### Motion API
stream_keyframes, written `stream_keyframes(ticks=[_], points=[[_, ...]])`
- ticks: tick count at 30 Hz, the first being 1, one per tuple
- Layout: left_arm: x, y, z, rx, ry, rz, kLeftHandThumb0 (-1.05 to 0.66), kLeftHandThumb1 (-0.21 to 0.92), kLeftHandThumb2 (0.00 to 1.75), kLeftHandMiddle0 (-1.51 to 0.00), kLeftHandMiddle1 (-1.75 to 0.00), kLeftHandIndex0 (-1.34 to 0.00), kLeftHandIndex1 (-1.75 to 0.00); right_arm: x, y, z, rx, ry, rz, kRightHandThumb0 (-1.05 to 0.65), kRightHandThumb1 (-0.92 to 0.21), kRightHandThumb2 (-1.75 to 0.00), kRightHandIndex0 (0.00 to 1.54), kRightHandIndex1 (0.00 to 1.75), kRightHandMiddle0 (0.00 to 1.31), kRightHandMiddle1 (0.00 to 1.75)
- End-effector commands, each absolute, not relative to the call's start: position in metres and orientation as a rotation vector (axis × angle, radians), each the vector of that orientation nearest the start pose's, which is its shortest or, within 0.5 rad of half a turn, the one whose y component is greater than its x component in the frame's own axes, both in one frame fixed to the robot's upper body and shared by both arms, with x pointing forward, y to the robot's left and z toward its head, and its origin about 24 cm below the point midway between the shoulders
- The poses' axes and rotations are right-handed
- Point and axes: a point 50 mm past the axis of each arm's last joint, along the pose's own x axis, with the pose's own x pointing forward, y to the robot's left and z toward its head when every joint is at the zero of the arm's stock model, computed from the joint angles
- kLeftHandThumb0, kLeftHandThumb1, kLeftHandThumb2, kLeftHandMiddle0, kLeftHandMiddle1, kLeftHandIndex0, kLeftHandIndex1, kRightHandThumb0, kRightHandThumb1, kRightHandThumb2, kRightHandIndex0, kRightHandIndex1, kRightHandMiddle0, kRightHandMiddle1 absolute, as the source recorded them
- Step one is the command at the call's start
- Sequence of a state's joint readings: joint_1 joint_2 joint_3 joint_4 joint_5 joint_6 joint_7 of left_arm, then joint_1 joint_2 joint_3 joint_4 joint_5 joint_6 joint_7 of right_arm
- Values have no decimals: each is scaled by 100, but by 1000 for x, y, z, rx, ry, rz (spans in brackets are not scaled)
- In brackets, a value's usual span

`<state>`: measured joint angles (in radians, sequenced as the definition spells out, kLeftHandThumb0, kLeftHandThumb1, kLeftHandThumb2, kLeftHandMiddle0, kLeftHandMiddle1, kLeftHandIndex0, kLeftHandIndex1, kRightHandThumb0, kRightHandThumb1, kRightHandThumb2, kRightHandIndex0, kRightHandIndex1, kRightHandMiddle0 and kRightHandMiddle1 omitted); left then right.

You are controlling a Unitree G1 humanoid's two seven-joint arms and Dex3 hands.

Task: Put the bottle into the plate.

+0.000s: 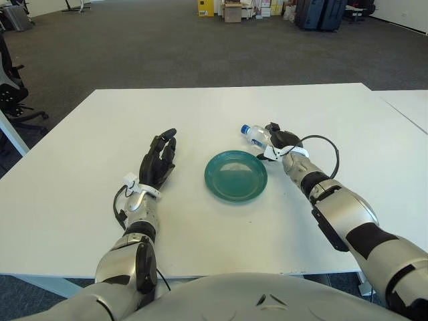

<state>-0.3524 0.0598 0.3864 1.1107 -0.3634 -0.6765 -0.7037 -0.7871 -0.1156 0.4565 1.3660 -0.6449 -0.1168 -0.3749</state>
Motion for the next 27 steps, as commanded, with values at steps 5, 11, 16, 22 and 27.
stream_keyframes(ticks=[5, 11, 16, 22, 27], points=[[256, 197, -50, -397, 18, -150, -78, 92, 70, -75, -12, -22, -98, 339, -127, -9, -1239, 58, 77, -11, -38, -114, 64, 155, 39, 169], [256, 198, -51, -396, 31, -142, -77, 92, 71, -75, -13, -23, -98, 339, -121, -3, -1188, -5, -24, -1, -16, -148, 76, 168, 50, 174], [256, 201, -52, -381, 43, -136, -77, 92, 72, -74, -13, -23, -97, 343, -122, 3, -1159, -30, -50, -1, -13, -153, 76, 172, 52, 175], [255, 202, -57, -342, 101, -113, -76, 92, 73, -70, -12, -20, -95, 348, -127, 16, -1085, -107, -95, 0, -10, -158, 77, 174, 54, 175], [256, 204, -60, -279, 154, -88, -75, 92, 73, -64, -8, -17, -93, 351, -124, 27, -1010, -184, -124, 0, -11, -157, 77, 175, 54, 175]])
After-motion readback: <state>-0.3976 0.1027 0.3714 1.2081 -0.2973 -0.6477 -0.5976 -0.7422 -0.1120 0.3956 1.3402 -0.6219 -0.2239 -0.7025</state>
